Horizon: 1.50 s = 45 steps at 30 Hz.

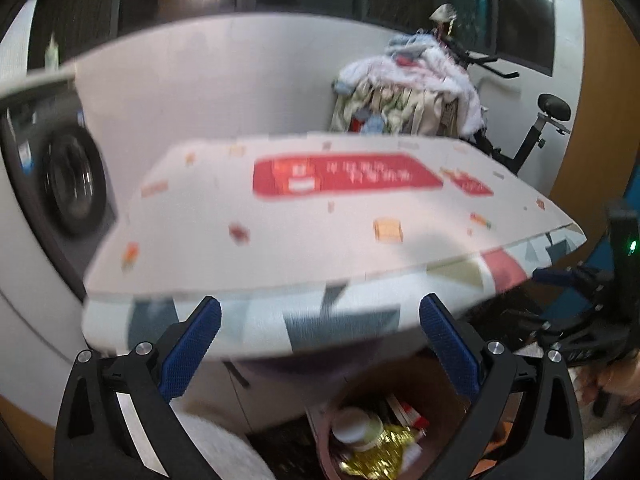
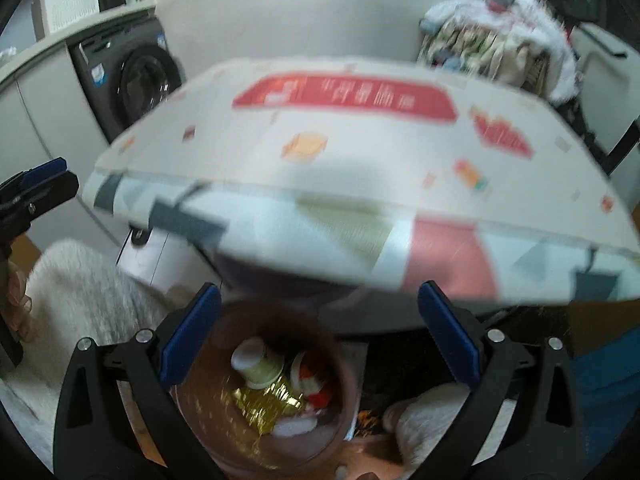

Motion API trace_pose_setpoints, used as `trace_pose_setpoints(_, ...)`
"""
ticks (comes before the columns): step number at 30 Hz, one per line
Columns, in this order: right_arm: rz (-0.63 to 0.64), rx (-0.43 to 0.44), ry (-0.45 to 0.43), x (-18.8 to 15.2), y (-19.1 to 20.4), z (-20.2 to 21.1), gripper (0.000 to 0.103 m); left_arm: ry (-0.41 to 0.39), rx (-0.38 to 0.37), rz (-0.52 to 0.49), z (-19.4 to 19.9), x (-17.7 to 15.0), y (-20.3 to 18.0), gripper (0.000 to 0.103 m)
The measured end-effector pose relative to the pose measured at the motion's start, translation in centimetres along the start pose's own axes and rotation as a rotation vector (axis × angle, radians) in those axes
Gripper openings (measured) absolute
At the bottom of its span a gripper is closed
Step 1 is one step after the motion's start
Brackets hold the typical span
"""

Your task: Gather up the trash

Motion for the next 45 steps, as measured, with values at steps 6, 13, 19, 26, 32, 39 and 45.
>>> trace_pose_setpoints(6, 0.008, -0.045, -0.157, 6.3, -1.0, 6.1, 0.097, -0.125, -0.010, -0.024, 3.4, 6.0, -1.0, 0.097)
trace_pose_setpoints(13, 0.012, -0.073, -0.273, 10.1, -2.0, 11.4, 0.097, -0.213, -0.002, -0.040, 6.3, 9.9, -1.8, 0.097)
trace_pose_setpoints(19, 0.005, -0.069, -0.312, 10.7, -2.2, 13.4, 0.097, -0.241, 0.069, -0.057, 7.3, 11.0, -2.0, 0.097)
trace_pose_setpoints(26, -0.007, -0.063, -0.323, 10.8, -2.2, 13.9, 0.097, -0.221, 0.073, -0.037, 7.4, 11.4, -2.1, 0.097)
trace_pose_setpoints(32, -0.006, -0.060, -0.325, 10.7, -2.1, 13.9, 0.097, -0.220, 0.113, -0.065, 7.3, 11.3, -2.5, 0.097)
trace_pose_setpoints(39, 0.002, -0.060, -0.321, 10.7, -1.7, 13.7, 0.097, -0.213, 0.105, -0.063, 7.1, 11.1, -2.8, 0.097)
trace_pose_setpoints(45, 0.002, -0.061, -0.321, 10.8, -1.6, 13.7, 0.097, -0.214, 0.107, -0.064, 7.1, 11.2, -2.9, 0.097)
Point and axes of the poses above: each gripper's, at about its wrist camera, not at the fingertips, and z roughly against the way its jaws point, y to its left, x to its top, the point moved 3 cm from there along -z, roughly the way its jaws point, and after that the axes turned 2 degrees about x, right-handed, at the moved point
